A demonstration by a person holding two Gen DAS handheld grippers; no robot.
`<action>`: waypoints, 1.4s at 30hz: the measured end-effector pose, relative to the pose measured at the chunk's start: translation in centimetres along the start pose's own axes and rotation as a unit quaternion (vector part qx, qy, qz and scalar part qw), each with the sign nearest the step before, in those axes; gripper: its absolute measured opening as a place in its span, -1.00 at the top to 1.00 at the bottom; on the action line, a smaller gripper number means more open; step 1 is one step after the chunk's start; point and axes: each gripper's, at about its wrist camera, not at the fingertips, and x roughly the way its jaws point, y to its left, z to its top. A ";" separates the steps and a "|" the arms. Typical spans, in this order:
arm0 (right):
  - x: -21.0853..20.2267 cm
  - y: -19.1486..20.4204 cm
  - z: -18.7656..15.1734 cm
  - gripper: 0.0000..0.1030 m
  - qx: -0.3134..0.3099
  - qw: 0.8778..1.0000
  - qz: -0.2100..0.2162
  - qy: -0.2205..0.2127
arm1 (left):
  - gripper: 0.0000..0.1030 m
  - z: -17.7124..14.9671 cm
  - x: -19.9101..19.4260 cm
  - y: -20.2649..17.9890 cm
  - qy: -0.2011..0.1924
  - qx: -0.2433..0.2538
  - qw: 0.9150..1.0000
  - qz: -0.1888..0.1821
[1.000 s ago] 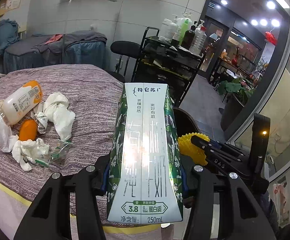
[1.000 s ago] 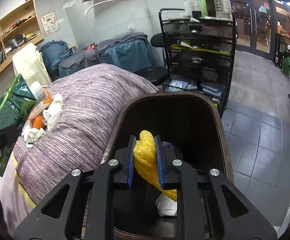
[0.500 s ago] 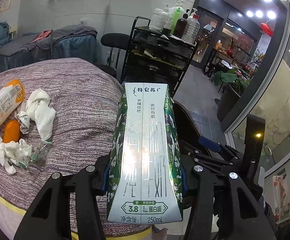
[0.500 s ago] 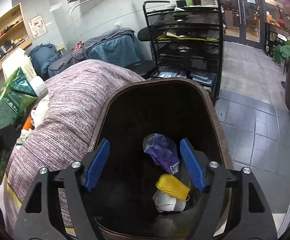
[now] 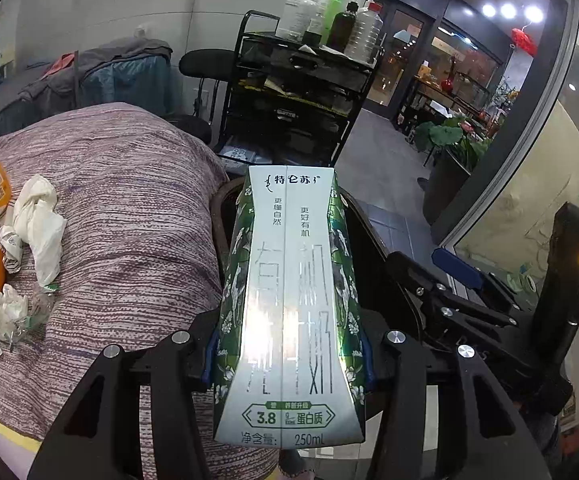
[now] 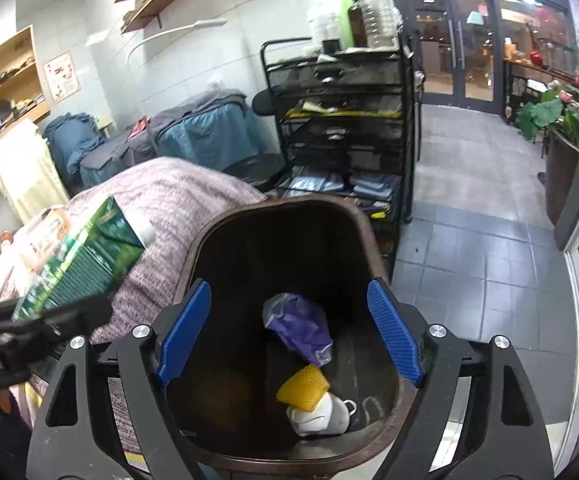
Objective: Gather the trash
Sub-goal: 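Lower the milk carton into the brown bin and open the left gripper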
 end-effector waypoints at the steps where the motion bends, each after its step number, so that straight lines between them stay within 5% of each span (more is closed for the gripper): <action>1: -0.3 -0.2 0.0 -0.56 0.003 1.000 -0.006 -0.005 | 0.04 0.0 0.3 -0.1 0.004 0.001 1.000 -0.002; 24: -2.7 -3.3 0.8 -0.60 0.054 0.997 -0.043 -0.035 | 0.02 -0.4 4.3 -1.3 0.051 0.026 0.998 0.009; 30: -3.1 -3.2 0.9 -0.61 0.053 0.997 -0.045 -0.041 | -0.57 -0.3 3.6 -1.6 0.030 0.034 0.999 0.018; 42: -3.7 -2.5 1.3 -0.71 0.054 0.996 -0.038 -0.054 | -0.76 -0.3 -0.3 -1.8 -0.032 0.041 0.998 0.031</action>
